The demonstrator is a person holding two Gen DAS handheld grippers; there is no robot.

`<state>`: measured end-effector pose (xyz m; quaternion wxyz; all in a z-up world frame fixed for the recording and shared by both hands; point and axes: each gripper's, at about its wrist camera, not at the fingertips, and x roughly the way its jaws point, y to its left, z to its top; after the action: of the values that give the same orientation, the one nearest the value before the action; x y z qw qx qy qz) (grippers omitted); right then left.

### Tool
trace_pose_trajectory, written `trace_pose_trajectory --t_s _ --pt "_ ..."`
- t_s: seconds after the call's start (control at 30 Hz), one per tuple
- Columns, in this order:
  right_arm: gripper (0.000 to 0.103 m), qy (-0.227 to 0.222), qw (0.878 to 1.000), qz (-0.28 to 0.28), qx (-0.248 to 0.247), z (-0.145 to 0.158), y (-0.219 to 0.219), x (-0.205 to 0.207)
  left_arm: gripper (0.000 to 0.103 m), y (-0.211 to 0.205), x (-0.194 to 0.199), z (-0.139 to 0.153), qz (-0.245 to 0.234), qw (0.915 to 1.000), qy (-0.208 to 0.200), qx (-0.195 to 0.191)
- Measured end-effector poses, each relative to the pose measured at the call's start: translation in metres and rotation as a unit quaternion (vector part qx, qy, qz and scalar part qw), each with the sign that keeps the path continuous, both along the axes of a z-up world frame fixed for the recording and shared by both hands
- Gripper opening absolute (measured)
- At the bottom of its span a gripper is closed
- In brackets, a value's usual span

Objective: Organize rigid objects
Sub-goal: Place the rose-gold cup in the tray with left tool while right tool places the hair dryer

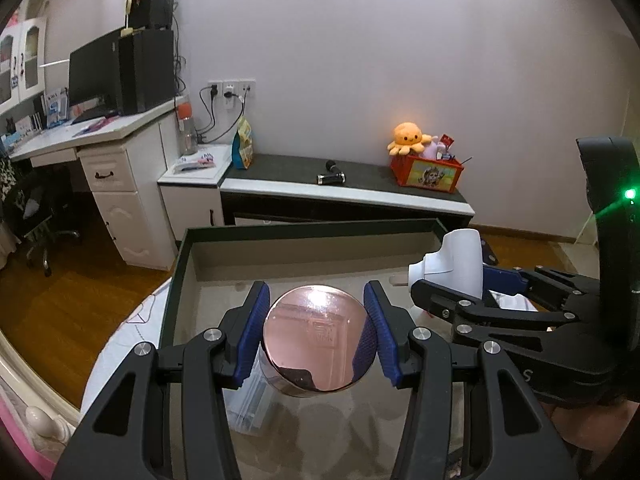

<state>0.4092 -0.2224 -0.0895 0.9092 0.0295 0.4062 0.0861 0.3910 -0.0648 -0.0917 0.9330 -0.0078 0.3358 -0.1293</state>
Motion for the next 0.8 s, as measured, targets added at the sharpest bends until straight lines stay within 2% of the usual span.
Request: trace_pose_trajectory --t_s 0.2,0.23,0.27,0.3,0.33,0.4,0.47,0.63,0.8 --pt "0.063 0.021 1.0 0.005 -0.015 -0.013 0.004 0.007 0.055 0.001 0.003 -0.005 0.007 0.9999 0.004 0.009" --pt "0.065 0.022 1.0 0.005 -0.017 -0.014 0.005 0.007 0.061 0.002 0.002 -0.004 0.012 0.9999 0.0 0.011" --pt "0.072 0.023 1.0 0.001 -0.02 -0.015 0.005 0.007 0.065 0.004 0.001 -0.002 0.019 0.9997 -0.003 0.014" --pt "0.08 0.023 1.0 -0.003 -0.021 -0.015 0.004 0.008 0.078 0.007 -0.001 0.0 0.025 0.9996 -0.006 0.014" --pt "0.083 0.022 1.0 -0.009 -0.02 -0.014 0.002 0.007 0.094 0.011 -0.003 0.002 0.029 0.9995 -0.009 0.009" --pt "0.091 0.02 1.0 -0.016 -0.012 -0.013 -0.002 0.005 0.102 0.018 -0.01 0.008 0.035 0.9991 -0.025 0.002" --pt "0.103 0.02 1.0 -0.019 -0.011 -0.01 -0.003 0.002 0.103 0.021 -0.019 0.015 0.038 0.9986 -0.037 0.006" --pt "0.103 0.0 1.0 -0.03 -0.004 0.007 -0.002 -0.013 0.103 0.029 -0.042 0.031 0.05 0.9974 -0.051 0.01" --pt "0.103 -0.034 0.998 -0.047 0.008 0.032 -0.004 -0.046 0.103 0.041 -0.076 0.045 0.061 0.9961 -0.064 0.011"
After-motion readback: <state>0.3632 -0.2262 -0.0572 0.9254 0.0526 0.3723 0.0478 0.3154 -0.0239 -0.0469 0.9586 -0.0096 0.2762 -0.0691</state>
